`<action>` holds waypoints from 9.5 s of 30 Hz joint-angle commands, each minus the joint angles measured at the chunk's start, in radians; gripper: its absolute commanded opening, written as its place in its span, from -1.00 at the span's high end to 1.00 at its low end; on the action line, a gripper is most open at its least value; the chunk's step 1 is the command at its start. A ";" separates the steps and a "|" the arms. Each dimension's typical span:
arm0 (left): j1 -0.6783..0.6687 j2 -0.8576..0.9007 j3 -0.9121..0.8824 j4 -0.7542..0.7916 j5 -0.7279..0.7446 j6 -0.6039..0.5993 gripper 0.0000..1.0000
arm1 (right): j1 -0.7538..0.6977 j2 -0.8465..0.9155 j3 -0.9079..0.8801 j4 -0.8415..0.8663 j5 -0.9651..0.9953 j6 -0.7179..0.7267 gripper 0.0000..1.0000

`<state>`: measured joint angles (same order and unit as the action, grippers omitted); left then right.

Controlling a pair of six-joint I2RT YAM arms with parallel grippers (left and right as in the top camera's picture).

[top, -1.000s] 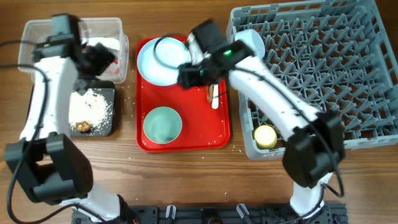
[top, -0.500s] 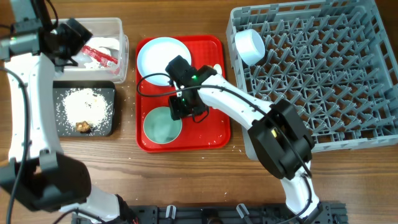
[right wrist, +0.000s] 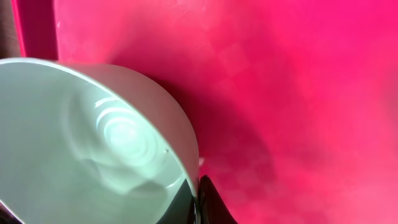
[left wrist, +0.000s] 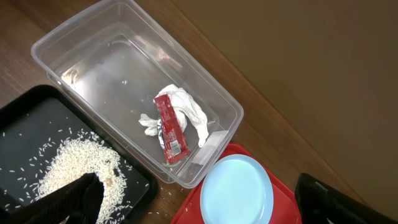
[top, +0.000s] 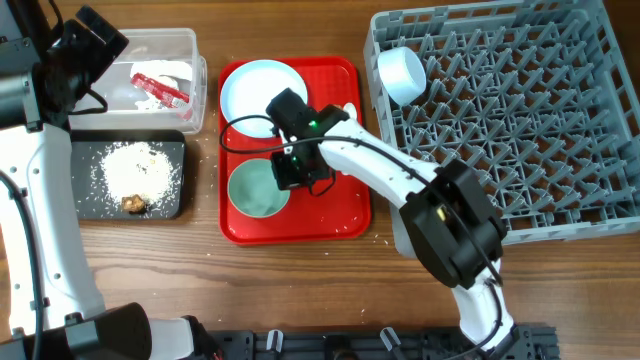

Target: Sort waste into correct bins and load items into the dishwasher rack

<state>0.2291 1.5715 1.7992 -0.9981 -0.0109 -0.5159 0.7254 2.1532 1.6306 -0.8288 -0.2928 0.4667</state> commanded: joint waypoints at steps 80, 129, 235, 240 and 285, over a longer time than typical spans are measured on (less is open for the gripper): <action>-0.003 0.000 0.007 -0.002 -0.017 0.018 -1.00 | -0.211 -0.343 -0.217 -0.111 0.855 -0.457 0.39; -0.003 0.000 0.007 -0.002 -0.017 0.018 -1.00 | -0.150 0.085 -0.085 0.543 0.243 0.220 0.03; -0.003 0.000 0.007 -0.002 -0.017 0.018 -1.00 | -0.268 -0.438 0.063 0.181 -0.043 -0.352 -0.93; -0.003 0.000 0.007 -0.002 -0.017 0.018 -1.00 | -0.177 -0.399 0.063 0.165 0.090 -0.329 -0.80; -0.003 0.000 0.007 -0.002 -0.017 0.018 -1.00 | -0.370 -0.271 0.082 -0.102 0.441 -0.379 -0.55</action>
<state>0.2291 1.5719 1.7992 -1.0019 -0.0181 -0.5125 0.3576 1.8748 1.6966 -0.9283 0.0811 0.0662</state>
